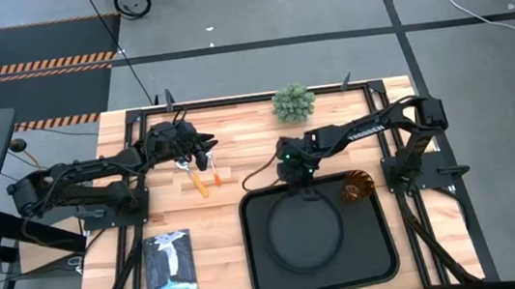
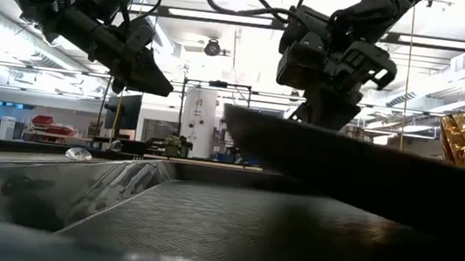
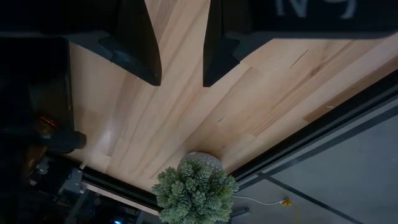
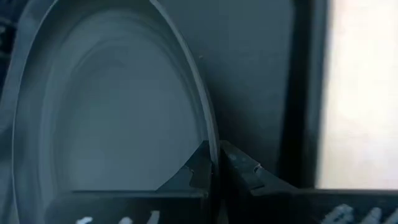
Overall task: Pick and place plate/cup/fork/spoon on tray
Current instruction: Put the black plate on the black tray
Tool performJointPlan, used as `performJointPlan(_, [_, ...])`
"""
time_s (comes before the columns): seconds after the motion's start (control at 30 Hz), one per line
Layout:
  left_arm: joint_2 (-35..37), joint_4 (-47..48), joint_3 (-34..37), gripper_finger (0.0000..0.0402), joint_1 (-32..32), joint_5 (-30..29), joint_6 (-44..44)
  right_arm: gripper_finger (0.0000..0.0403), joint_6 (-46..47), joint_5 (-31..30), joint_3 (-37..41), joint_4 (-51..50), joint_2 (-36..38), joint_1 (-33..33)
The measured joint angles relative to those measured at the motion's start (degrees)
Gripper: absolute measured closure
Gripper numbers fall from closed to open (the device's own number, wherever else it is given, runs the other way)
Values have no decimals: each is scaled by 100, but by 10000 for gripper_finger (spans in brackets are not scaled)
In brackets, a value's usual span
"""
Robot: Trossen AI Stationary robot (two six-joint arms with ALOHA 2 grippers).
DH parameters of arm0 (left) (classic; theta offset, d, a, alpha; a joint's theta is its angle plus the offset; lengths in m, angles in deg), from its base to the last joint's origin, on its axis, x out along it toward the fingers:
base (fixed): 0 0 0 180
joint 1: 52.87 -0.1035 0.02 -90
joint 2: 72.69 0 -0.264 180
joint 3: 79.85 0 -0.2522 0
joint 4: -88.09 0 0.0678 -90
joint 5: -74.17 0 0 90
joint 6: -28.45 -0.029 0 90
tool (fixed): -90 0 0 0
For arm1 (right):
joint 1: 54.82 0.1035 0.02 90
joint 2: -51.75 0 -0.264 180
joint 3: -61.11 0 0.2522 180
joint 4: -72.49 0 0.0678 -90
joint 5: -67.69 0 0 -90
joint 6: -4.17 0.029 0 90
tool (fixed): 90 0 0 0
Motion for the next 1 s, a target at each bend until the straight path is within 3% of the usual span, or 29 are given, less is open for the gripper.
performJointPlan(0.27, [0, 0, 0, 276, 0, 2, 3, 378, -175, -260, 0, -173, 0, 381])
performJointPlan(1.0, [0, 0, 0, 276, 0, 6, 130, 378, -616, -267, 0, -968, -15, 733])
